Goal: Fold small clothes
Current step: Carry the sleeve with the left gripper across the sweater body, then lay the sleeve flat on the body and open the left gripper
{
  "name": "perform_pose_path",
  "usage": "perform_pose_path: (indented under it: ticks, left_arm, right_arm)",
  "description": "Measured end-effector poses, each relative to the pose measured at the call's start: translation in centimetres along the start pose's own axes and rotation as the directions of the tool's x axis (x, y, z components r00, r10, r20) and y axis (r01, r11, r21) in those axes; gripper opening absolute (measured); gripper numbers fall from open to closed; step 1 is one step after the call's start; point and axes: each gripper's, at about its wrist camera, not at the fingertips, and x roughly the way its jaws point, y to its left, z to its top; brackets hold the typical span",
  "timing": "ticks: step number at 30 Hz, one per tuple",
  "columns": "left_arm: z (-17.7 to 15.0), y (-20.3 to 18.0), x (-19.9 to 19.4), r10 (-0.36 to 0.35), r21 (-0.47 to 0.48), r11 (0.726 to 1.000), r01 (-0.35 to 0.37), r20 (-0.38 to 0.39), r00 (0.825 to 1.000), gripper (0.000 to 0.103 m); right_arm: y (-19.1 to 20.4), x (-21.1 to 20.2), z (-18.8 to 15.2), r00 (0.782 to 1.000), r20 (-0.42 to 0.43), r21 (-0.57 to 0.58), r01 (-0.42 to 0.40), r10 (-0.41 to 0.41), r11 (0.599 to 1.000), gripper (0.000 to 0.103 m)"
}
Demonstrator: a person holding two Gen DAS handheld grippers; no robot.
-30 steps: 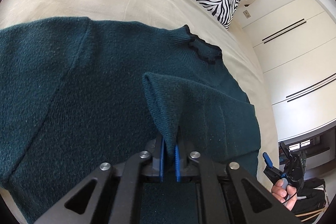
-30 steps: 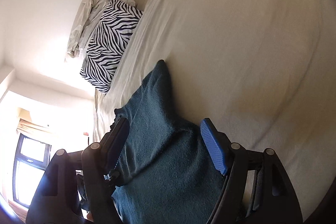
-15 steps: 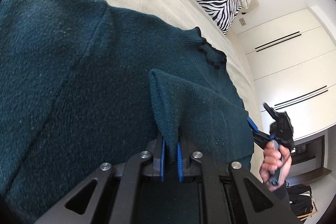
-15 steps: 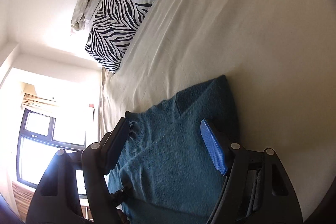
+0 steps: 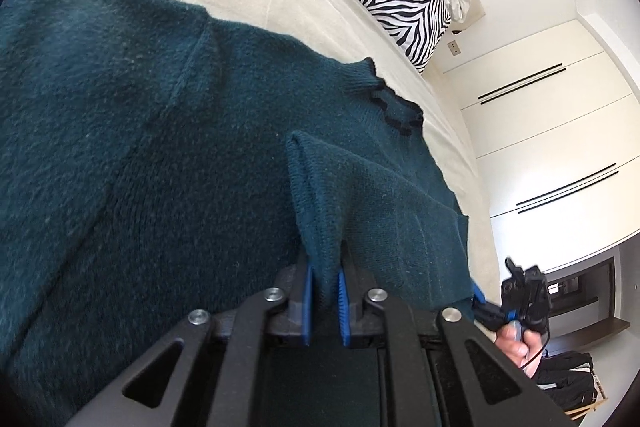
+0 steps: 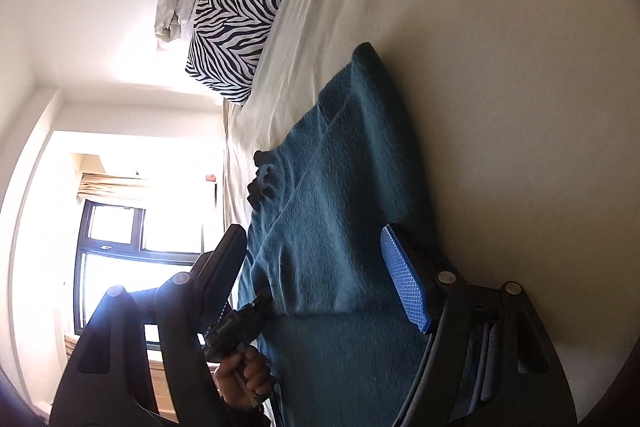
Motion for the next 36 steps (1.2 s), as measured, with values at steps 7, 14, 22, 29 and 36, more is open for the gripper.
perform_pose_path:
  ticks: [7, 14, 22, 29, 36]
  left_arm:
    - [-5.0, 1.9, -11.0, -0.05, -0.082, 0.994, 0.07, 0.231, 0.972, 0.065]
    - [-11.7, 15.0, -24.6, 0.114, -0.443, 0.882, 0.162, 0.533, 0.839, 0.069]
    - [-10.4, 23.0, -30.3, 0.217, -0.589, 0.745, 0.313, 0.658, 0.721, 0.074]
    - [-6.9, 23.6, -29.6, 0.295, -0.617, 0.756, 0.217, 0.618, 0.729, 0.008]
    - [-1.0, 3.2, -21.6, 0.21, -0.16, 0.976, -0.145, 0.552, 0.807, 0.008]
  right_arm:
    - [1.8, -4.5, -5.5, 0.998, 0.035, -0.036, -0.052, 0.053, 0.998, 0.071]
    - [5.6, -2.2, -12.3, 0.996, -0.05, -0.108, -0.072, 0.067, 0.992, 0.071]
    - [8.5, 1.5, -18.3, 0.991, -0.126, -0.155, -0.061, 0.041, 0.986, 0.071]
    - [8.8, 0.7, -18.7, 0.994, -0.11, -0.179, -0.043, 0.023, 0.983, 0.071]
    - [7.0, -1.3, -18.0, 0.997, -0.078, -0.186, -0.022, 0.008, 0.982, 0.071]
